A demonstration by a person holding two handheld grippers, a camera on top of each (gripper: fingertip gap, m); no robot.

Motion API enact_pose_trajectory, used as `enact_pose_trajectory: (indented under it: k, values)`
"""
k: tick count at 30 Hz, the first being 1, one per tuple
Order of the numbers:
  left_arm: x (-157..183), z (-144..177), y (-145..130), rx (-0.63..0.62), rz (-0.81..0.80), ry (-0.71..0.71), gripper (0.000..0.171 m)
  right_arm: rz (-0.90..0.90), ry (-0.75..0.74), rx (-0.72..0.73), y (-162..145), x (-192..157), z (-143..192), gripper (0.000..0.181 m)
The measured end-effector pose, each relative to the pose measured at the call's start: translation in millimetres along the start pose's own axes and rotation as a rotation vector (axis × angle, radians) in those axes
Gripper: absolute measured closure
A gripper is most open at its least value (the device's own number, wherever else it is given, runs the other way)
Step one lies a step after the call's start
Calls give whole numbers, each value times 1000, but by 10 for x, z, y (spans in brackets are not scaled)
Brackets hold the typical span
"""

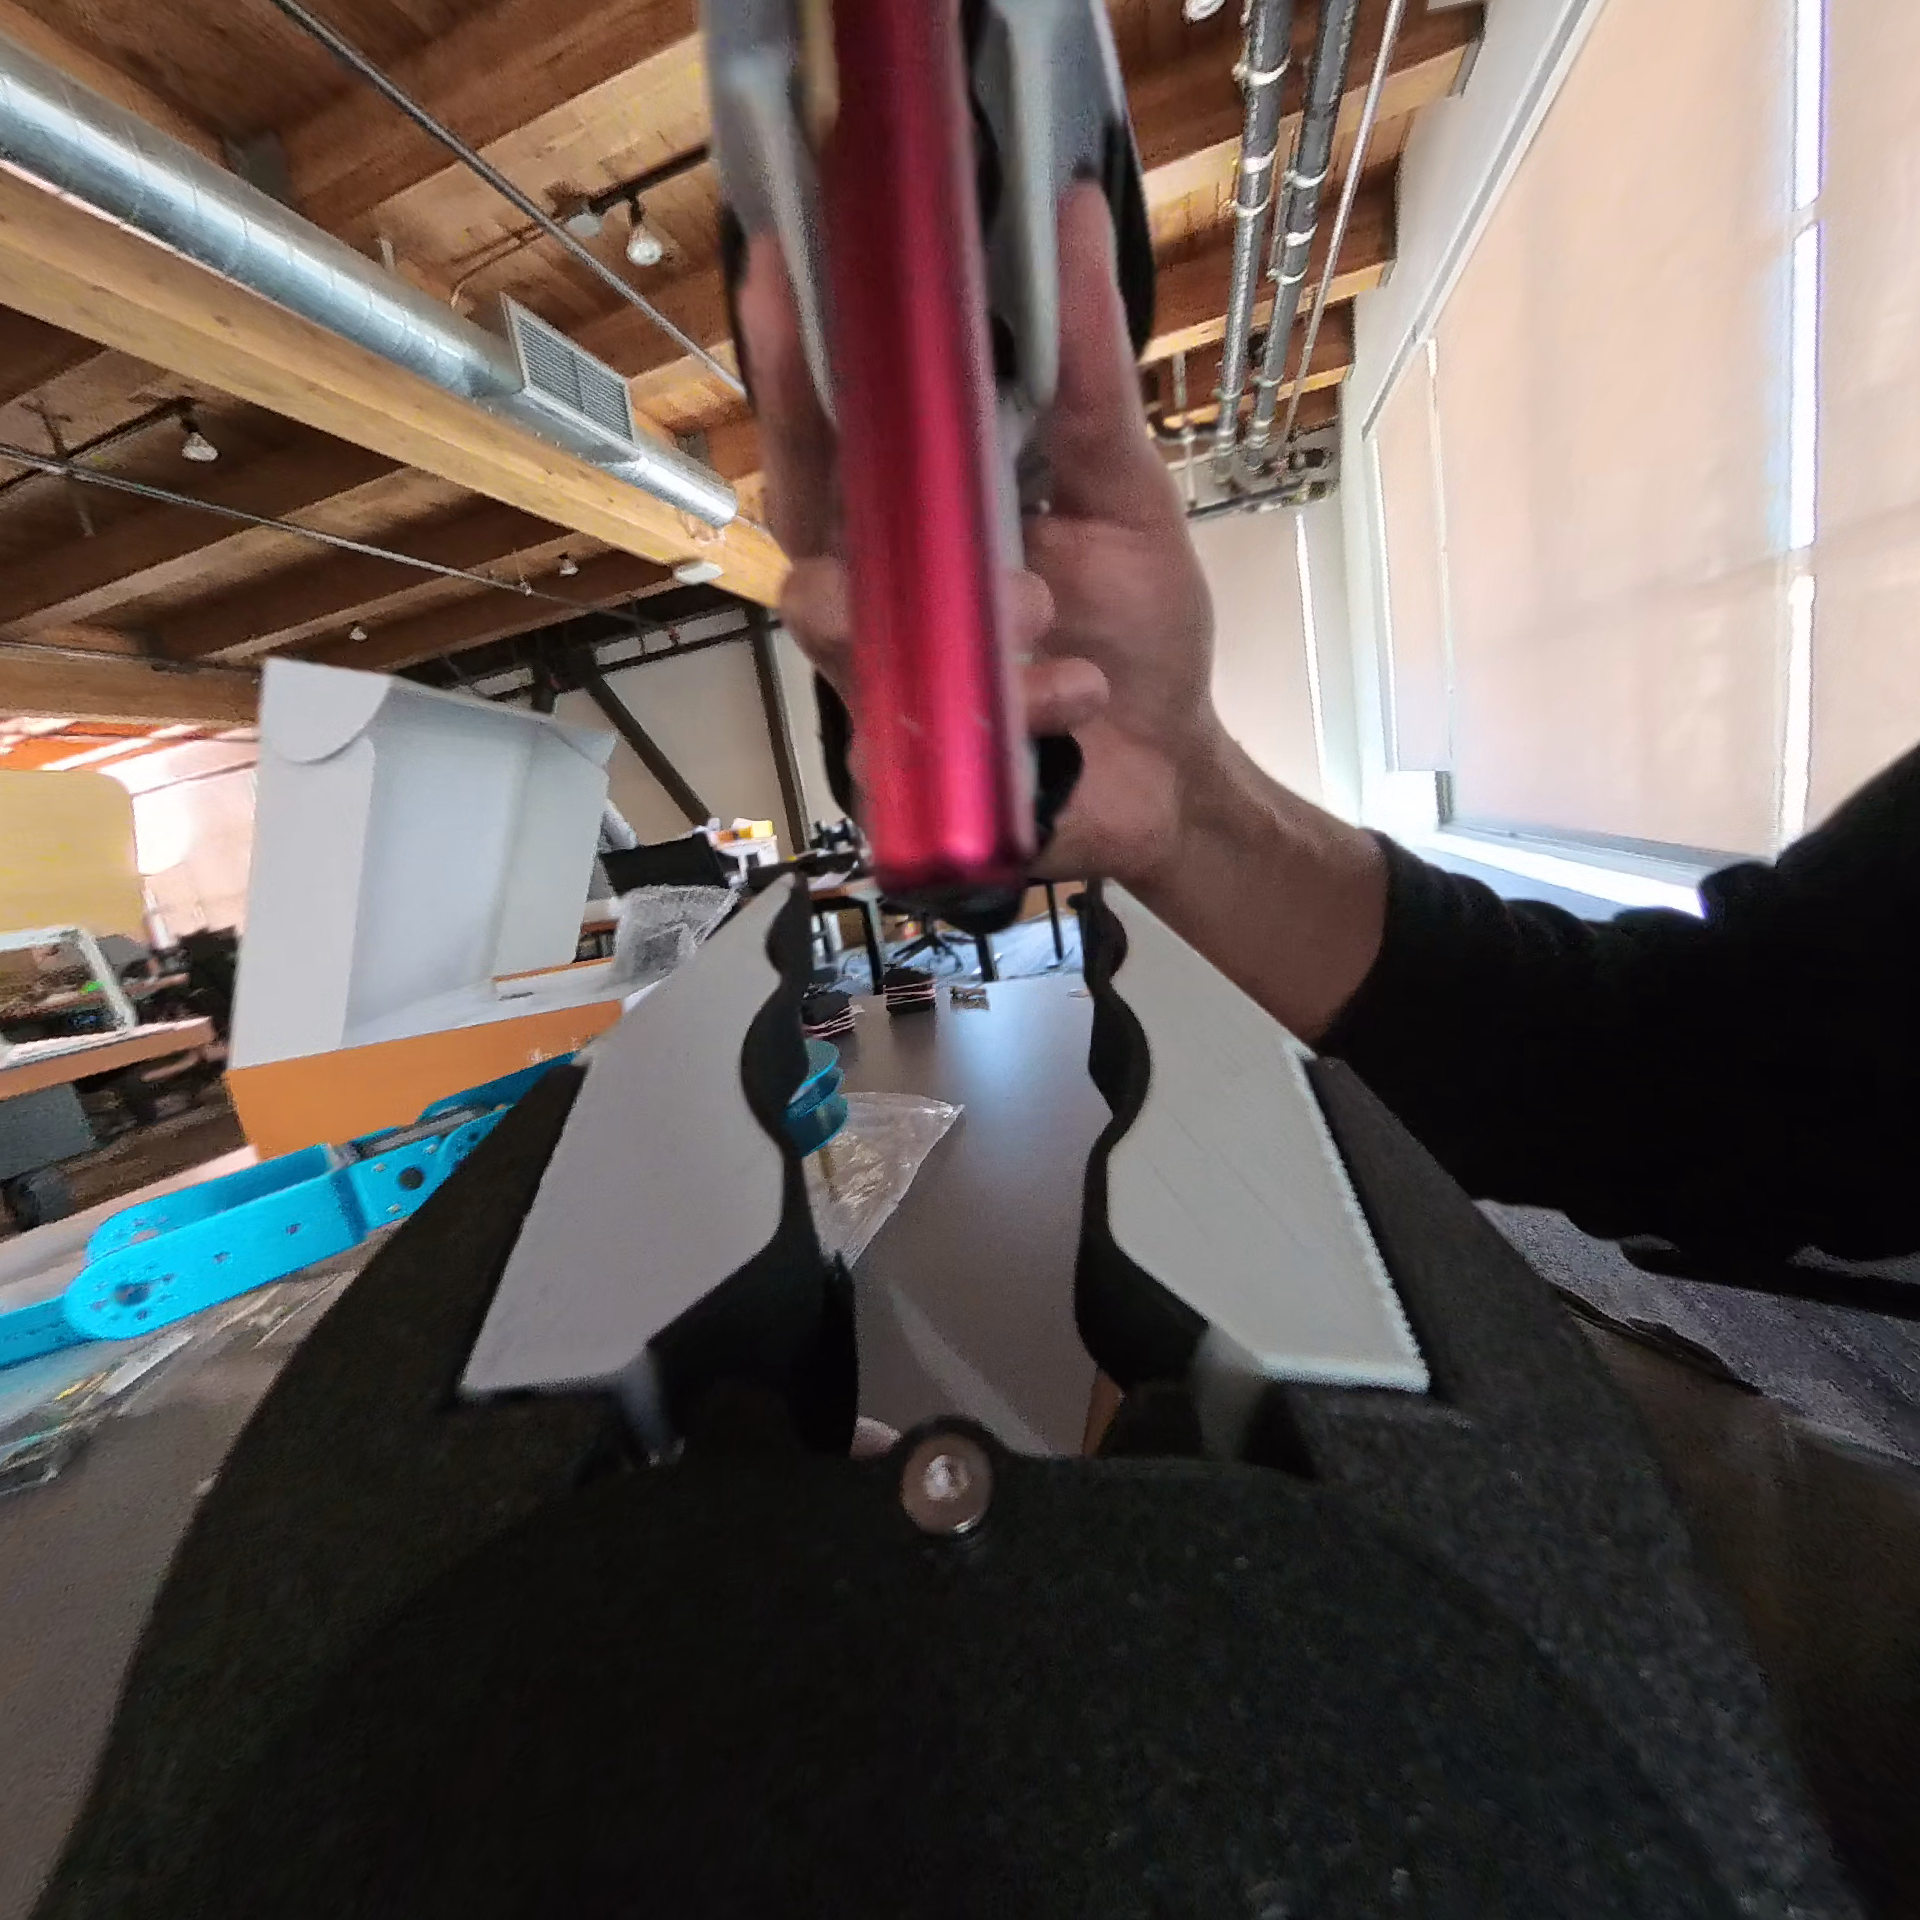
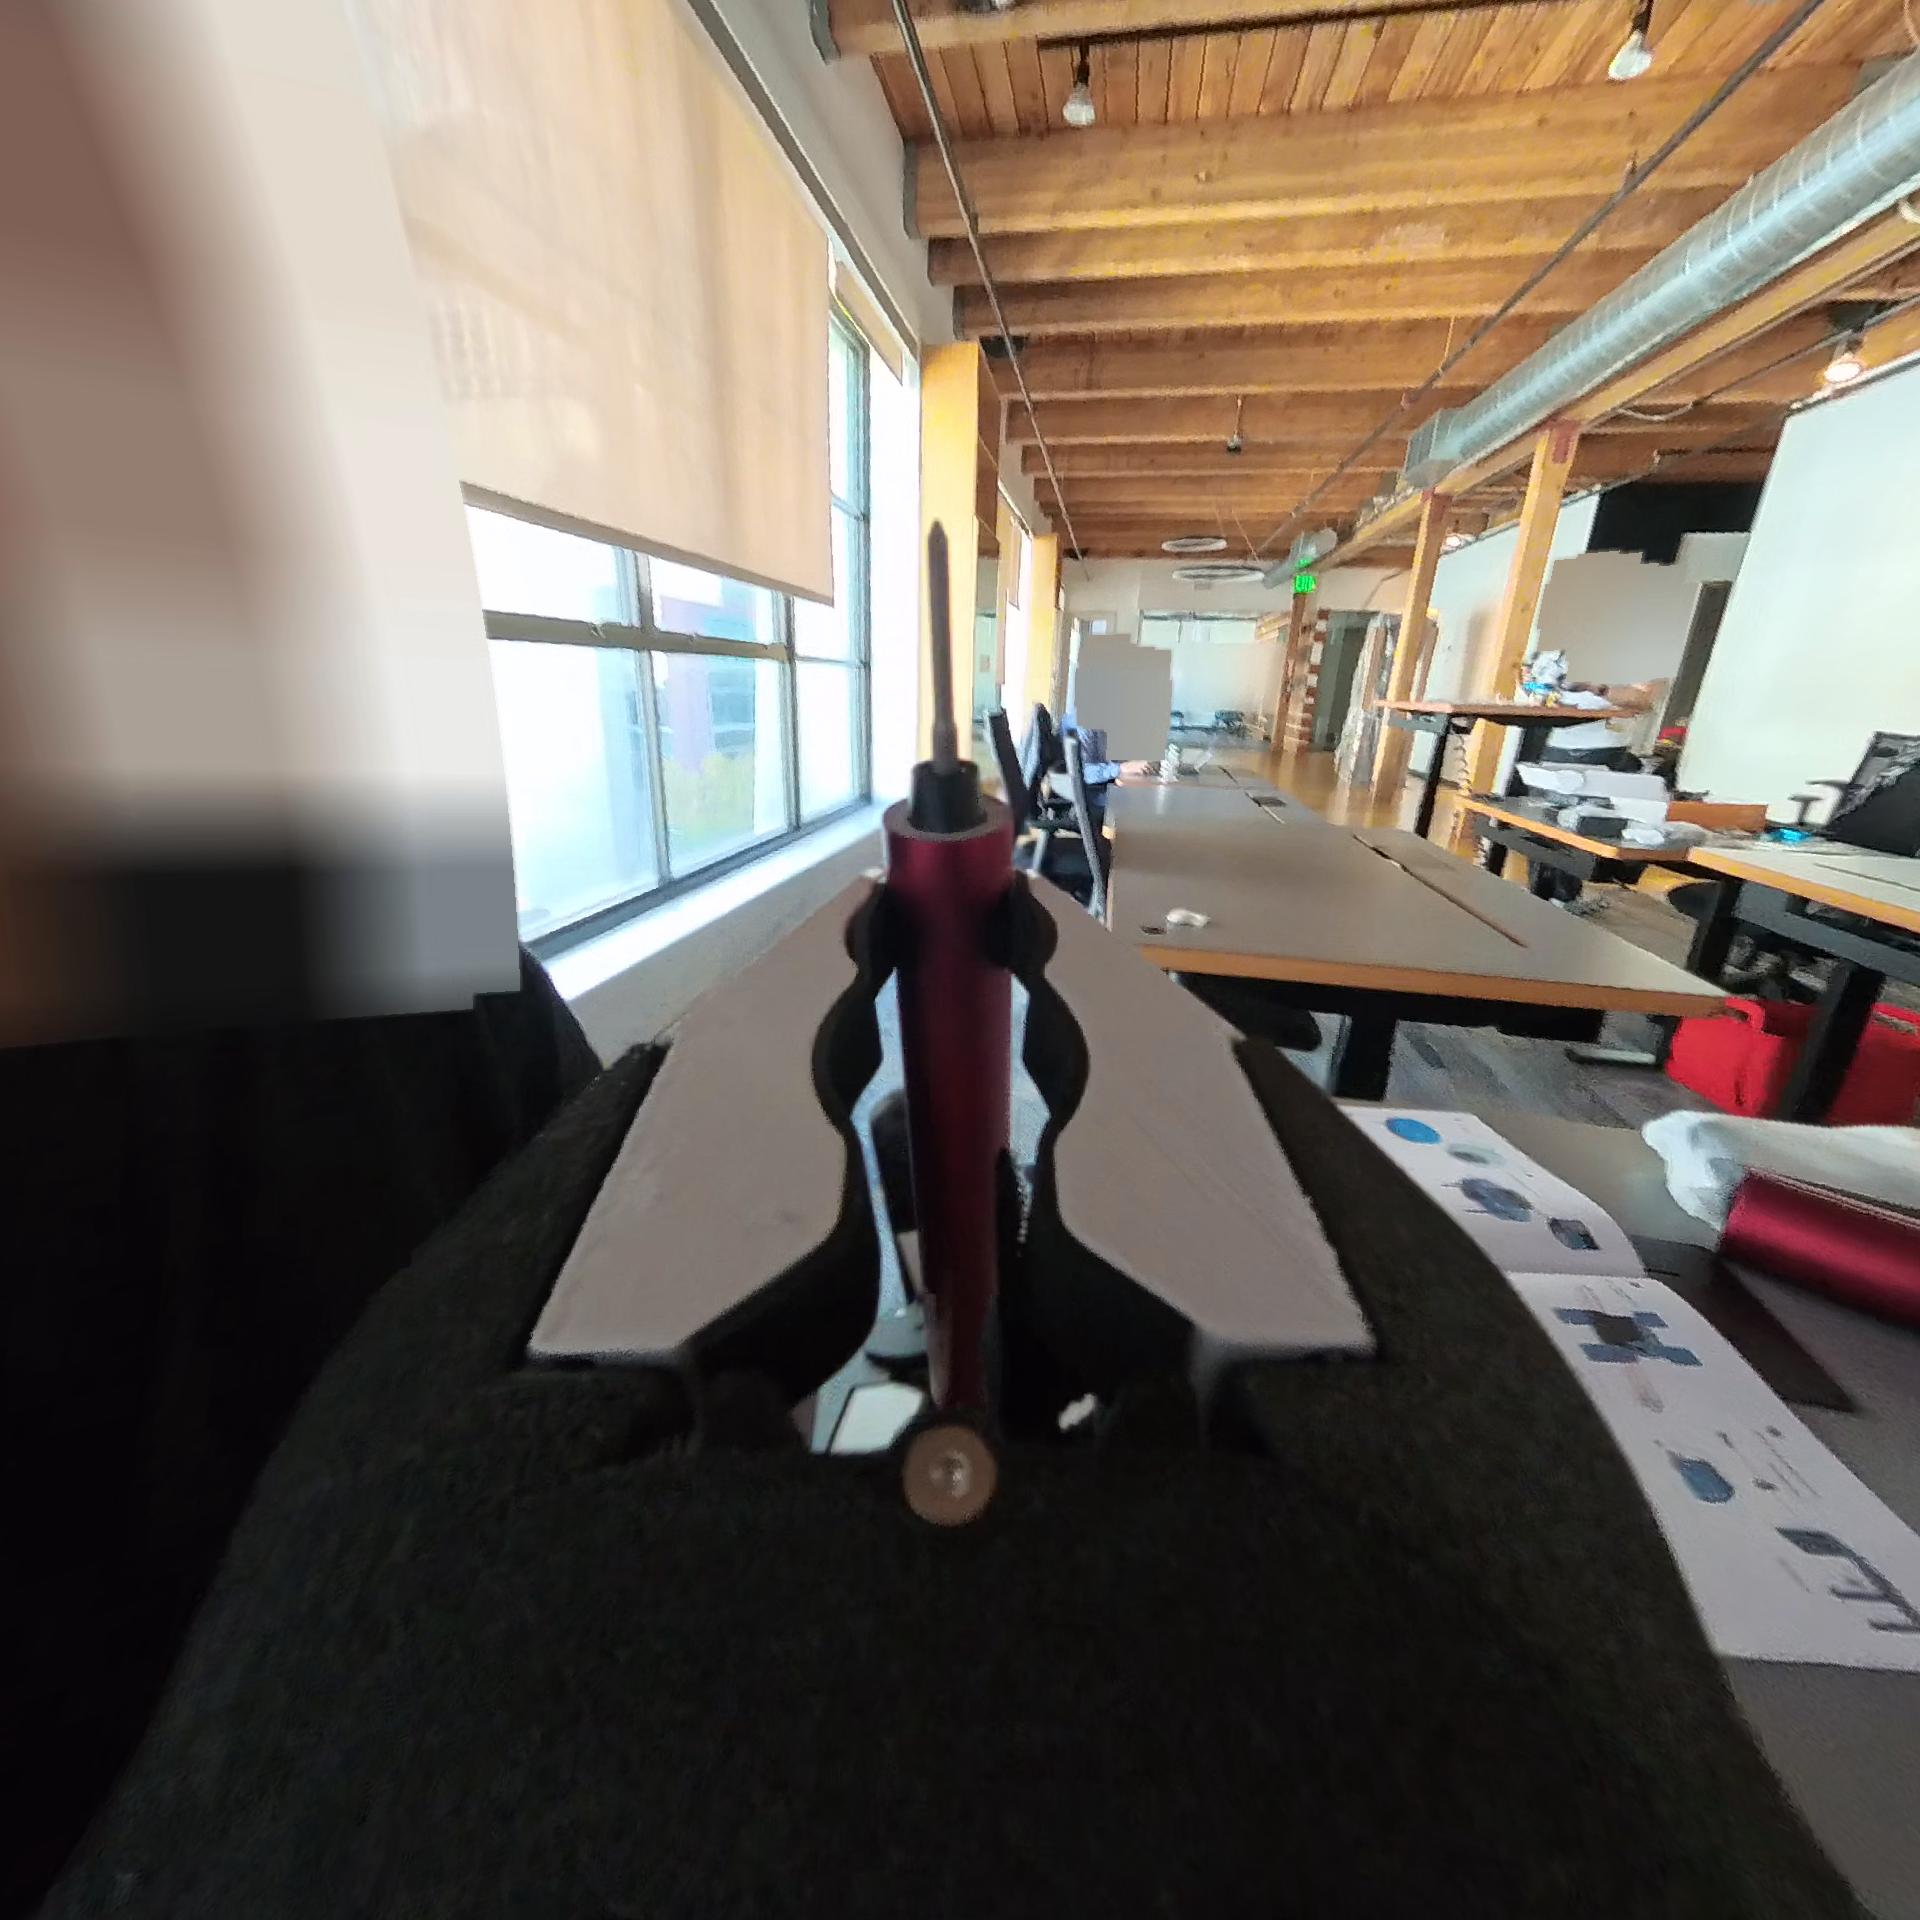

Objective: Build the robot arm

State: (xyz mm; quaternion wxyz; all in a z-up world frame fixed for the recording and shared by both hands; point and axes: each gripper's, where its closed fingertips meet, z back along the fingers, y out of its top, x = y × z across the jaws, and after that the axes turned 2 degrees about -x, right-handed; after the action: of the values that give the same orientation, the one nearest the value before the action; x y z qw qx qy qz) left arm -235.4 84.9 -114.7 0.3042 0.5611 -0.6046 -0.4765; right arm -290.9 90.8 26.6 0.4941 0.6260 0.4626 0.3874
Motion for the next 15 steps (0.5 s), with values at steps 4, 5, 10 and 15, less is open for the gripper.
enact_pose_trajectory:
  k: [4,5,10,15]
  values:
    - [29,-84,-4,54,44,-1,122,-24,-29,-46,78,78,-161,161]
    - [15,-104,30,68,47,12,124,-35,-38,-63,52,101,-196,161]
    - [-20,-138,270,151,78,29,128,-58,-80,-128,-88,164,-277,161]
    - [-14,-249,236,132,35,48,135,-41,-83,-152,-69,99,-357,161]
